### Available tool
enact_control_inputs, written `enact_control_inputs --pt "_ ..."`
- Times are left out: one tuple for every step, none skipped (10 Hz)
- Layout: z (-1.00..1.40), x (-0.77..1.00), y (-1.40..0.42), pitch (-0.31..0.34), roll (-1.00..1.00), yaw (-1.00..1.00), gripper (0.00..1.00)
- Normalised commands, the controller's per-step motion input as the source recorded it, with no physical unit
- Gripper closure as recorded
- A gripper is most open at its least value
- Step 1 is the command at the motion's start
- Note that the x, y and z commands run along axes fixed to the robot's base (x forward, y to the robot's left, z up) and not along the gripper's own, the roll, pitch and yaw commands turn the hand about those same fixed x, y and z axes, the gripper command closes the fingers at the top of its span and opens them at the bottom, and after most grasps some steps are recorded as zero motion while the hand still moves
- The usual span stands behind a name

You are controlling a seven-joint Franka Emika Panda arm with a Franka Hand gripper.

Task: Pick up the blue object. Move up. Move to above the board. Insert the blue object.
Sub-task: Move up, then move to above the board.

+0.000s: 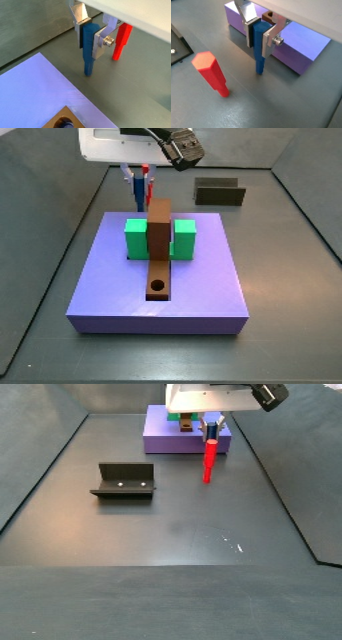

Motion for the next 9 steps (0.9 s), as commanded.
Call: enact_control_inputs --pt "0.82 0.0 0.02 0.003 0.02 -0.02 1.0" --pt "0.62 -0.04 0.01 0.046 0.01 -0.03 1.0" --pt "0.24 0.01 0.0 0.022 -0.03 -0.01 1.0" --pt "1.4 0.0 0.0 0.0 0.0 0.0 1.0" --pt "1.4 -0.01 0.0 0.014 0.0 0.0 1.0" --pt "1.4 -0.06 0.0 0.025 -0.02 0.0 1.0" --pt "1.4 -0.01 0.01 0.009 -0.04 0.0 1.0" --pt "1.4 0.05 0.0 0.057 -0.04 -0.01 1.0" --pt "0.67 0.03 0.0 0.095 -0.04 -0.01 1.0"
